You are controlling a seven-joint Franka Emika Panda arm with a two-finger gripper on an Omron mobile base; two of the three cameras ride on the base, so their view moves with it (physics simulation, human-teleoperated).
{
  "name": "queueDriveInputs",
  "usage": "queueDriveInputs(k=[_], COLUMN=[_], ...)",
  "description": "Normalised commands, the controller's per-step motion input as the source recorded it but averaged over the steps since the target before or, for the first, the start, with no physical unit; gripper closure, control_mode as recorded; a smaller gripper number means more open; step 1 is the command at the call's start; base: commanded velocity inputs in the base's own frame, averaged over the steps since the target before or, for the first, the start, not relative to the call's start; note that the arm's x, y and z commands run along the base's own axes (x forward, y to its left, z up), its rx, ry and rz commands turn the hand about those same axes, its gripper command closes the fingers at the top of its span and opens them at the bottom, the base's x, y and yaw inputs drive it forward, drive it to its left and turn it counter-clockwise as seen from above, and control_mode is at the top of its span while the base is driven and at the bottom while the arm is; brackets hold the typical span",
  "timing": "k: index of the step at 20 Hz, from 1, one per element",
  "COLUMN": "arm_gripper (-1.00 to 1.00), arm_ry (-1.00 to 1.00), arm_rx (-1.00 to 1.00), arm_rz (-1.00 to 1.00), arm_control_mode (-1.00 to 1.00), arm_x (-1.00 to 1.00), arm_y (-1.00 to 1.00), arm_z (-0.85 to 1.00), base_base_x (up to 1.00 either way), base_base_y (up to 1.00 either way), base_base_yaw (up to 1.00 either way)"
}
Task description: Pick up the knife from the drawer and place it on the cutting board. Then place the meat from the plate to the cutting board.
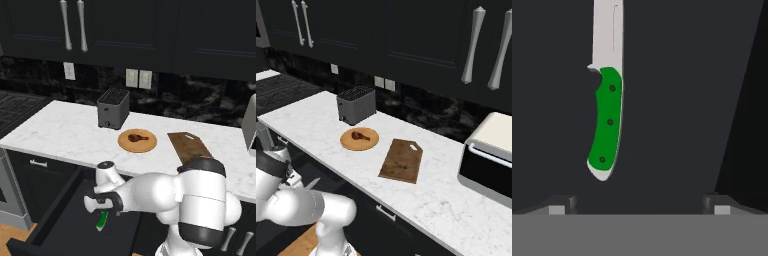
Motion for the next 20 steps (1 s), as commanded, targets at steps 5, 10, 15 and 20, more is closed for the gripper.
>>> queueDriveInputs(k=[5,10,15,20], arm_gripper=[-1.0,-1.0,-1.0,-1.0], arm_ry=[-0.02,-0.01,0.0,0.0], arm_rx=[0.0,0.0,0.0,0.0], arm_rz=[0.0,0.0,0.0,0.0], arm_control_mode=[-1.0,-1.0,-1.0,-1.0], arm_x=[0.43,0.13,0.0,0.0], arm_y=[0.14,0.3,0.22,0.0], arm_z=[-0.24,-0.1,-0.14,-0.25], base_base_x=[0.0,0.0,0.0,0.0], base_base_y=[0.0,0.0,0.0,0.0], base_base_yaw=[0.0,0.0,0.0,0.0])
